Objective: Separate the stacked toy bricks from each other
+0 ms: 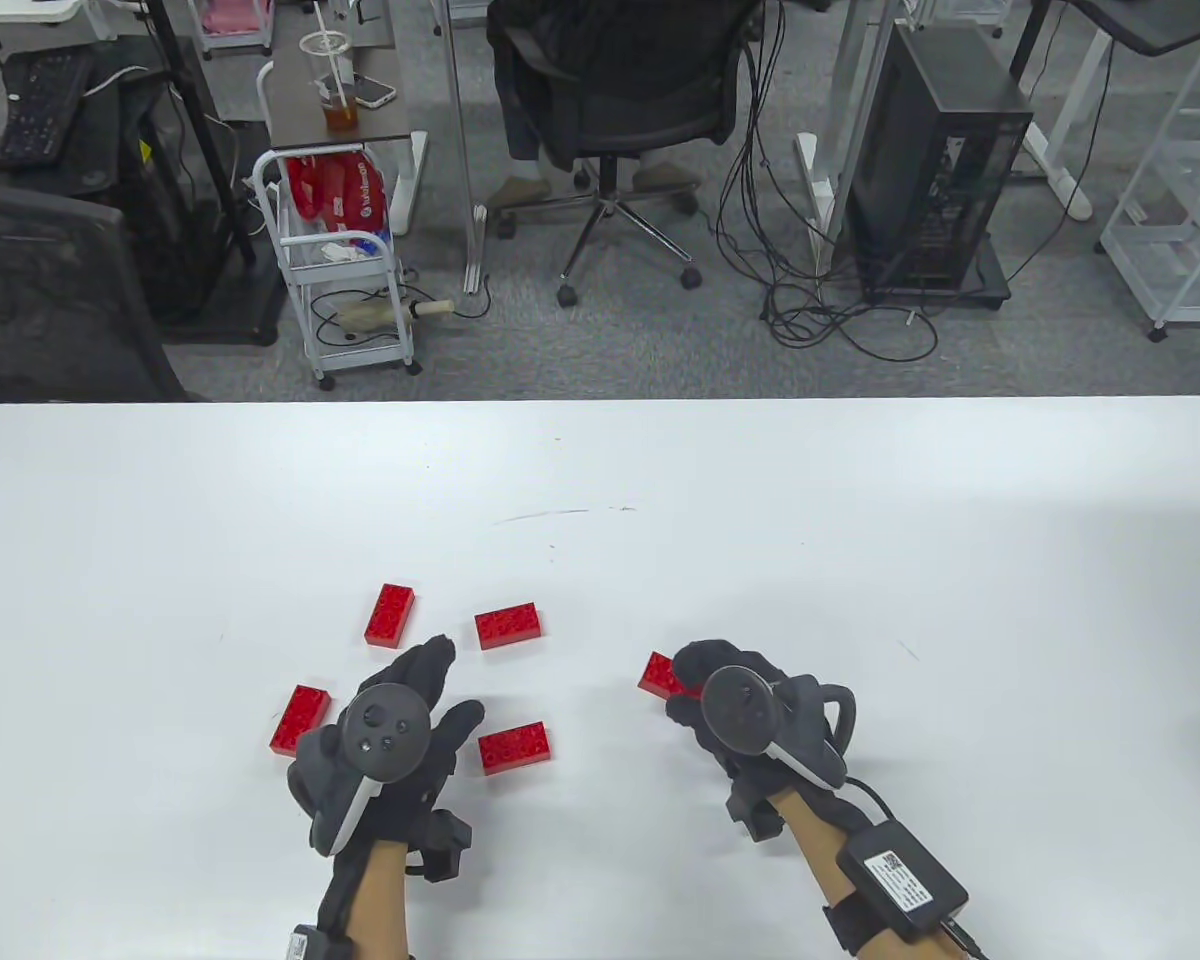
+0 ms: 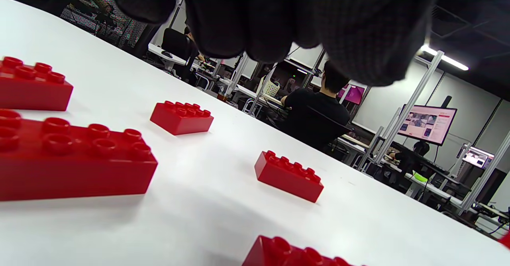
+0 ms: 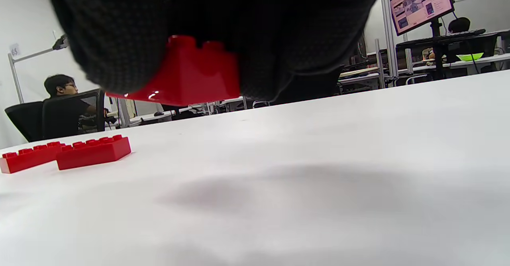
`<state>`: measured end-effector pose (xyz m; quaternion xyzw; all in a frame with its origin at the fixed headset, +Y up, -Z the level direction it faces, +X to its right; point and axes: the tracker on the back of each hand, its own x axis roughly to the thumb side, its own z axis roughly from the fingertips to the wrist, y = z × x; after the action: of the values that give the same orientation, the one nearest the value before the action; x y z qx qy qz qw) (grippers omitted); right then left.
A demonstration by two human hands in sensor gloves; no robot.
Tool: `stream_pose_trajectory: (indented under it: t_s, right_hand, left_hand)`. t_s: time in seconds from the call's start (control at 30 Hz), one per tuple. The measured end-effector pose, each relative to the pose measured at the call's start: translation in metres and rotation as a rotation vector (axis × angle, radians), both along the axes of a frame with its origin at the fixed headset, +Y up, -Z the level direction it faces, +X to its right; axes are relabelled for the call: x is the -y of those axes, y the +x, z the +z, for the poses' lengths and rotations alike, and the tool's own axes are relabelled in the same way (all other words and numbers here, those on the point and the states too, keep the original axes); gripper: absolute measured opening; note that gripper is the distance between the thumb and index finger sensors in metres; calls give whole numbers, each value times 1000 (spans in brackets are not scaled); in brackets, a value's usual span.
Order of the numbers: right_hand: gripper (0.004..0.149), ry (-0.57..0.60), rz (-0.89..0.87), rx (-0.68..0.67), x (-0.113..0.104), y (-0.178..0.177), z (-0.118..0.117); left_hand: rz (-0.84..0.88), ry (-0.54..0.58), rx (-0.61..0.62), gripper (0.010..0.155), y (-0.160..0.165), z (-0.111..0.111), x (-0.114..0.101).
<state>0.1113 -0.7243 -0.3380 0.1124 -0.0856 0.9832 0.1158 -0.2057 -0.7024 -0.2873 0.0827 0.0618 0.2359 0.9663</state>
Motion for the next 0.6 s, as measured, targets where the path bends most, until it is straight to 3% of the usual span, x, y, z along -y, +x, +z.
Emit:
stream_pose_trajectory:
  t_s: [0.6]
  right_hand:
    - [53, -106, 232, 54, 19, -63, -44]
  left_hand:
    - [92, 9, 32, 74, -8, -2, -1]
